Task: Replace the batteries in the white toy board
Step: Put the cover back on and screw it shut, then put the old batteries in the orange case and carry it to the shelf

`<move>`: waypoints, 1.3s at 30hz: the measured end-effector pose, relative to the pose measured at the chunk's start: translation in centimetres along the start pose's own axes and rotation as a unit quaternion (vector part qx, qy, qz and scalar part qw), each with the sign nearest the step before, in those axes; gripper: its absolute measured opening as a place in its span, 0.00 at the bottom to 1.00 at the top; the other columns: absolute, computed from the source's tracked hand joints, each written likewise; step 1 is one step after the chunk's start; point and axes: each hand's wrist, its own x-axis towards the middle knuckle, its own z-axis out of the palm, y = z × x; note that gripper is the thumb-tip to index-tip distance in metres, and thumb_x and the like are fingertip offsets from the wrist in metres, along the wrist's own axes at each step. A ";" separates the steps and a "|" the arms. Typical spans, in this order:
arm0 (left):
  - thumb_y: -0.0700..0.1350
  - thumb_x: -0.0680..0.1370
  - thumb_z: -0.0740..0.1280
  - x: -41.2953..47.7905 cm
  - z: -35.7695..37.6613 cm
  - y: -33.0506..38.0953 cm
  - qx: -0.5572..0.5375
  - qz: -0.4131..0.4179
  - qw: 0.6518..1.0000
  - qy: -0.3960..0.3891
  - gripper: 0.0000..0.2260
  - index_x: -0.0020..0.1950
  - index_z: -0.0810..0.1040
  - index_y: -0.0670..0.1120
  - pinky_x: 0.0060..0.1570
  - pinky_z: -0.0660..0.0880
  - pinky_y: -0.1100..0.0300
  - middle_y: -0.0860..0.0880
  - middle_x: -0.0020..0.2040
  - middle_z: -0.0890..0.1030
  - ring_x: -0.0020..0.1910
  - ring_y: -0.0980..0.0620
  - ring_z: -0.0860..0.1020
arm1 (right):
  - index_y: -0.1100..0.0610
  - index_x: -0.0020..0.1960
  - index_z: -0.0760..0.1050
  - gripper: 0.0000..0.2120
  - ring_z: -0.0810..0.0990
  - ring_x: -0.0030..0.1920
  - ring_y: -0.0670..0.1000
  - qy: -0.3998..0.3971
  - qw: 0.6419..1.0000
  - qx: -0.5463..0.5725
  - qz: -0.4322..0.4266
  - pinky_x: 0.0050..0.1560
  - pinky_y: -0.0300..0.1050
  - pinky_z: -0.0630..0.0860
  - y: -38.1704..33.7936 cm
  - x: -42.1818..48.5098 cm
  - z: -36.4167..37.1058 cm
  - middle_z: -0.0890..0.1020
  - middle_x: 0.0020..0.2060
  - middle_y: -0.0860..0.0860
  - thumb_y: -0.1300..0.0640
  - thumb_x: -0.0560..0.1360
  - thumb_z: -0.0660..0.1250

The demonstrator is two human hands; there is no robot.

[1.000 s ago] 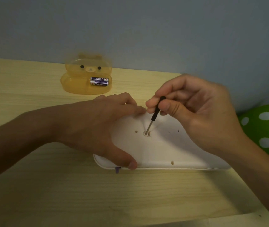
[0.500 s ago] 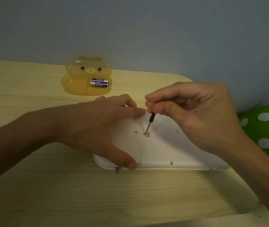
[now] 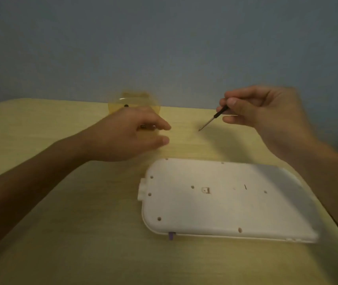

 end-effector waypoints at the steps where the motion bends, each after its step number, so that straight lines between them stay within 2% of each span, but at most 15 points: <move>1: 0.57 0.79 0.69 0.4 -0.6 -1.4 0.025 -0.018 0.998 0.050 0.15 0.64 0.83 0.54 0.52 0.74 0.60 0.57 0.58 0.82 0.53 0.60 0.79 | 0.65 0.51 0.84 0.04 0.90 0.47 0.59 0.011 1.000 -0.005 0.022 0.45 0.42 0.86 0.7 0.7 0.2 0.88 0.42 0.59 0.69 0.77 0.72; 3: 0.53 0.81 0.71 1.0 -1.7 -4.5 0.085 -0.066 0.986 0.125 0.13 0.64 0.84 0.51 0.53 0.73 0.57 0.50 0.58 0.83 0.55 0.52 0.80 | 0.67 0.50 0.83 0.03 0.90 0.43 0.56 0.018 0.998 -0.034 0.056 0.44 0.39 0.86 1.9 1.8 0.6 0.87 0.43 0.62 0.69 0.76 0.74; 5: 0.52 0.81 0.71 1.3 -2.6 -7.3 0.112 -0.132 0.971 0.165 0.15 0.67 0.82 0.50 0.55 0.72 0.55 0.47 0.63 0.81 0.57 0.49 0.80 | 0.69 0.49 0.83 0.05 0.90 0.37 0.50 0.001 0.995 -0.069 0.075 0.44 0.38 0.86 2.9 2.4 1.2 0.87 0.44 0.63 0.68 0.75 0.76; 8: 0.53 0.81 0.71 1.6 -2.6 -9.8 0.086 -0.213 0.956 0.181 0.21 0.73 0.76 0.50 0.56 0.71 0.56 0.45 0.71 0.76 0.62 0.46 0.80 | 0.70 0.47 0.83 0.07 0.87 0.32 0.49 -0.046 0.988 -0.125 0.081 0.45 0.40 0.86 3.9 2.7 1.5 0.87 0.41 0.65 0.68 0.72 0.77; 10: 0.53 0.81 0.71 1.9 -2.1 -10.7 0.036 -0.240 0.953 0.182 0.24 0.76 0.74 0.50 0.58 0.72 0.55 0.45 0.73 0.76 0.63 0.46 0.80 | 0.65 0.43 0.85 0.05 0.84 0.33 0.50 -0.076 0.974 -0.199 0.078 0.42 0.41 0.85 4.3 2.7 1.3 0.88 0.39 0.62 0.66 0.71 0.80; 13: 0.52 0.80 0.73 2.3 -1.5 -11.1 -0.034 -0.254 0.947 0.192 0.26 0.77 0.73 0.50 0.59 0.74 0.56 0.47 0.68 0.80 0.61 0.48 0.80 | 0.56 0.37 0.87 0.06 0.84 0.38 0.49 -0.111 0.939 -0.322 0.056 0.46 0.45 0.78 4.8 2.7 1.1 0.89 0.35 0.49 0.59 0.68 0.83; 18: 0.45 0.74 0.80 2.8 -1.6 -10.7 -0.175 -0.274 0.921 0.215 0.31 0.75 0.73 0.50 0.59 0.80 0.51 0.54 0.55 0.83 0.53 0.53 0.82 | 0.53 0.37 0.87 0.06 0.82 0.36 0.45 -0.147 0.914 -0.374 0.053 0.40 0.38 0.71 4.8 2.8 1.3 0.87 0.33 0.42 0.56 0.67 0.83; 21: 0.42 0.72 0.81 2.5 -1.8 -10.8 -0.190 -0.257 0.921 0.224 0.34 0.76 0.73 0.51 0.59 0.79 0.52 0.53 0.56 0.82 0.54 0.53 0.82 | 0.52 0.42 0.88 0.06 0.81 0.35 0.40 -0.161 0.915 -0.368 0.038 0.40 0.37 0.72 4.4 3.3 2.1 0.86 0.33 0.41 0.52 0.69 0.83; 24: 0.40 0.72 0.81 1.7 -1.8 -10.4 -0.167 -0.203 0.938 0.226 0.32 0.74 0.76 0.53 0.54 0.80 0.58 0.49 0.59 0.81 0.53 0.51 0.82 | 0.51 0.51 0.87 0.10 0.84 0.43 0.41 -0.140 0.930 -0.339 0.007 0.44 0.36 0.75 4.0 3.9 4.2 0.87 0.44 0.43 0.46 0.75 0.76; 26: 0.39 0.72 0.80 1.1 -1.6 -10.1 -0.143 -0.163 0.949 0.231 0.29 0.69 0.78 0.57 0.50 0.81 0.60 0.48 0.59 0.80 0.53 0.52 0.82 | 0.51 0.59 0.85 0.16 0.84 0.48 0.44 -0.122 0.940 -0.318 -0.014 0.51 0.41 0.78 3.9 4.3 6.0 0.87 0.50 0.44 0.42 0.79 0.70; 29: 0.37 0.73 0.80 0.2 -1.5 -9.9 -0.125 -0.099 0.959 0.234 0.26 0.64 0.78 0.59 0.54 0.84 0.53 0.50 0.60 0.80 0.55 0.50 0.82 | 0.49 0.67 0.81 0.22 0.84 0.56 0.46 -0.124 0.947 -0.295 -0.031 0.62 0.50 0.80 3.5 4.8 8.4 0.85 0.56 0.44 0.37 0.81 0.63; 31: 0.38 0.73 0.80 -0.3 -1.8 -10.0 -0.126 -0.064 0.968 0.206 0.23 0.61 0.78 0.57 0.55 0.83 0.54 0.51 0.62 0.79 0.57 0.52 0.82 | 0.50 0.66 0.81 0.20 0.83 0.51 0.43 -0.140 0.945 -0.291 -0.052 0.59 0.43 0.78 3.2 4.7 9.5 0.84 0.49 0.40 0.40 0.83 0.61; 33: 0.45 0.72 0.81 -0.8 -2.3 -9.9 -0.152 -0.046 0.974 0.159 0.19 0.60 0.81 0.55 0.55 0.83 0.56 0.53 0.64 0.79 0.60 0.53 0.81 | 0.52 0.59 0.84 0.18 0.82 0.47 0.45 -0.145 0.939 -0.303 -0.073 0.50 0.35 0.74 3.1 4.7 10.0 0.84 0.44 0.42 0.42 0.84 0.61; 36: 0.57 0.70 0.80 -1.4 -2.4 -9.5 -0.201 -0.047 0.972 0.115 0.16 0.56 0.86 0.54 0.57 0.81 0.59 0.54 0.65 0.82 0.62 0.55 0.82 | 0.52 0.51 0.85 0.14 0.84 0.49 0.47 -0.158 0.933 -0.316 -0.069 0.50 0.39 0.76 3.3 4.7 10.3 0.87 0.45 0.45 0.42 0.80 0.68; 39: 0.57 0.71 0.78 -1.4 -1.8 -9.2 -0.179 -0.041 0.976 0.114 0.14 0.52 0.88 0.53 0.59 0.81 0.52 0.54 0.60 0.85 0.60 0.53 0.83 | 0.51 0.52 0.85 0.13 0.85 0.49 0.46 -0.164 0.926 -0.334 -0.063 0.48 0.37 0.77 4.0 4.7 10.3 0.87 0.47 0.44 0.44 0.74 0.77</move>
